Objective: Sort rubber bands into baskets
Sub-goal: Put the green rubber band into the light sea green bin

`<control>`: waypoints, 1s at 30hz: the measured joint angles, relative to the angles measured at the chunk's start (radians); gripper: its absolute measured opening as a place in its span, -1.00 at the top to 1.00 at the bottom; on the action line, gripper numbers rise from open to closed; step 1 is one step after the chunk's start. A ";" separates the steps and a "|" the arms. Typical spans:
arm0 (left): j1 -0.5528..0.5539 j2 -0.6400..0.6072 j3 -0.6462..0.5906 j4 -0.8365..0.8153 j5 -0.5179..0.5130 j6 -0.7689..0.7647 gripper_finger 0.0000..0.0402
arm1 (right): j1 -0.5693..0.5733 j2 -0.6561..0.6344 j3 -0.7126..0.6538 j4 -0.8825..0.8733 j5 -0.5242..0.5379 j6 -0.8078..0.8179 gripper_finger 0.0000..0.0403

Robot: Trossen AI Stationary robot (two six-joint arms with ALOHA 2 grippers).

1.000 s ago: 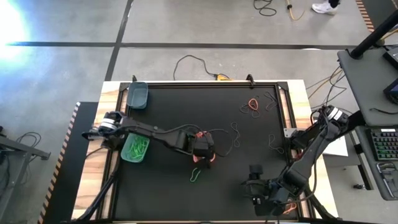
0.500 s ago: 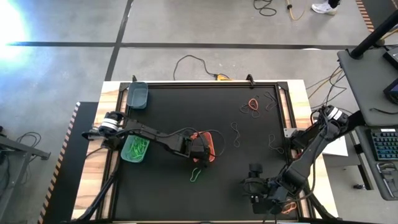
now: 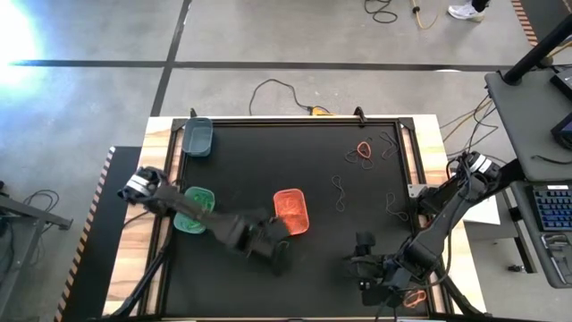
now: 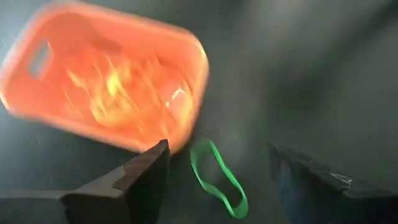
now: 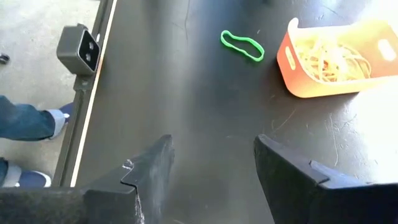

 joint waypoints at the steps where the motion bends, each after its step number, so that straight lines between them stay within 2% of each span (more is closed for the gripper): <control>1: -0.028 0.005 -0.013 0.007 -0.025 -0.036 -0.25 | 0.000 0.000 -0.001 0.000 0.000 0.000 -0.07; 4: -0.092 0.013 -0.043 0.037 -0.088 -0.132 -0.26 | 0.000 0.000 -0.006 0.000 0.000 0.000 -0.07; 8: -0.124 0.033 -0.079 0.053 -0.130 -0.243 -0.30 | -0.008 0.000 -0.008 0.002 -0.001 0.000 -0.07; 14: -0.114 0.096 -0.167 0.287 -0.138 -0.245 -0.42 | -0.050 0.000 -0.008 0.002 -0.020 0.035 -0.07; 21: -0.106 0.193 -0.199 0.316 -0.204 -0.295 -0.45 | -0.083 0.000 -0.008 0.002 -0.063 0.040 -0.07; 26: -0.105 0.243 -0.153 0.320 -0.201 -0.239 -0.35 | -0.093 0.000 -0.008 0.001 -0.063 0.034 -0.07; 30: -0.104 0.258 -0.117 0.275 -0.183 -0.261 -0.05 | -0.106 0.000 -0.008 0.001 -0.062 0.026 -0.07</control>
